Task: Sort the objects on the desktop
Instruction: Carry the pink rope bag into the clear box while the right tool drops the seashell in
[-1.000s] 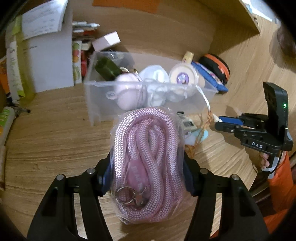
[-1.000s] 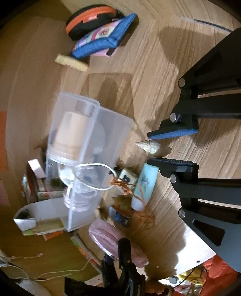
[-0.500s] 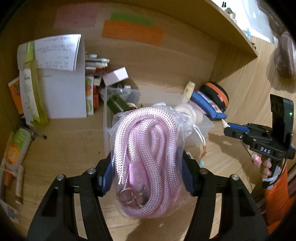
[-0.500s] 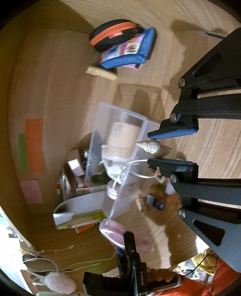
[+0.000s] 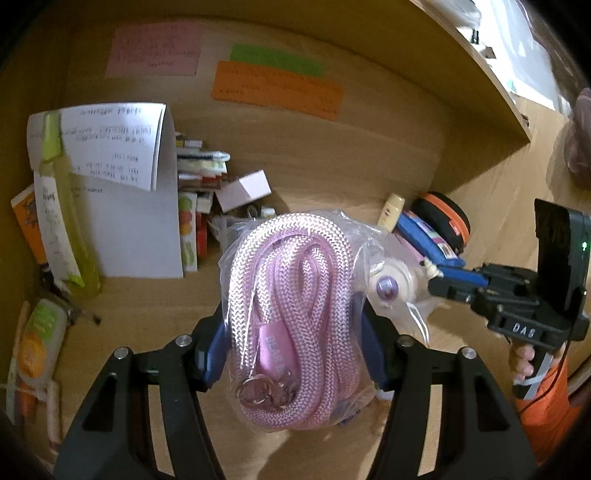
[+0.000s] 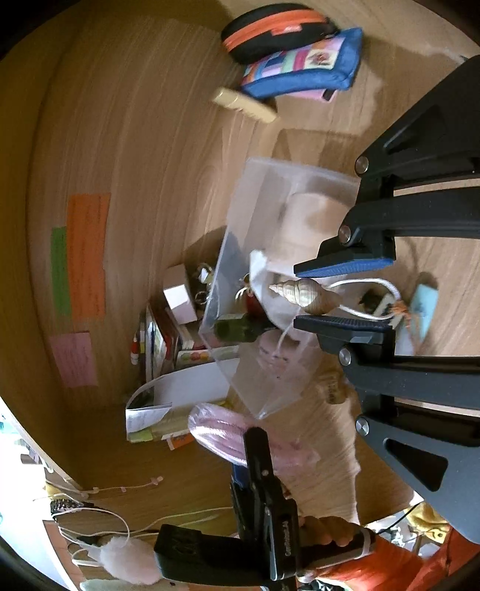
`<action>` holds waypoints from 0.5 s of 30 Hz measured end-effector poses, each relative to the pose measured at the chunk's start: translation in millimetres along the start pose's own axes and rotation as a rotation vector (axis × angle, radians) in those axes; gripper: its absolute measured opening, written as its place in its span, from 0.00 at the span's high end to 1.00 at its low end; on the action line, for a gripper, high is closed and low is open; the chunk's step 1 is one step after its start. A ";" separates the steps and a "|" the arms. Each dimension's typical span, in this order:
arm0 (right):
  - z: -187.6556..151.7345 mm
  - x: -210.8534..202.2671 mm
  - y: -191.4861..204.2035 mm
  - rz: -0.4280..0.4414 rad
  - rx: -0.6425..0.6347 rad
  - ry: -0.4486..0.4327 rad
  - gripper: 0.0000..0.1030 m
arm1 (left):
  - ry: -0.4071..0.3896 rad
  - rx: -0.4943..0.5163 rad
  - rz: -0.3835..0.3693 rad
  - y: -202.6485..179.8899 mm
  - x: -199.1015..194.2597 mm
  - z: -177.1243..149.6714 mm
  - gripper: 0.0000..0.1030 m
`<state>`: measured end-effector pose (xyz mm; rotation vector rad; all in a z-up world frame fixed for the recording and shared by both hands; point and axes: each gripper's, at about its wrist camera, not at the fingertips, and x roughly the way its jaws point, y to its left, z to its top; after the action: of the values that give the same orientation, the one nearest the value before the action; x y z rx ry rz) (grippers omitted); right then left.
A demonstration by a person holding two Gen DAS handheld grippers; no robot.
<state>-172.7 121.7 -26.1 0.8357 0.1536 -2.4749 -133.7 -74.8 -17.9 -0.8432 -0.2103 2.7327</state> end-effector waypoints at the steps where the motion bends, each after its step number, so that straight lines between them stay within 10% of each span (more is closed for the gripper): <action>1: 1.9 3.2 0.3 0.004 0.001 0.002 0.82 | -0.004 -0.002 0.003 3.5 2.6 3.3 0.41; 15: 9.1 49.5 6.5 0.042 0.009 0.035 0.82 | 0.038 -0.006 0.034 17.5 65.2 30.2 0.41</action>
<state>-207.6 92.0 -47.8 0.8780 0.1364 -2.4248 -206.4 -73.6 -31.5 -0.9069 -0.1987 2.7460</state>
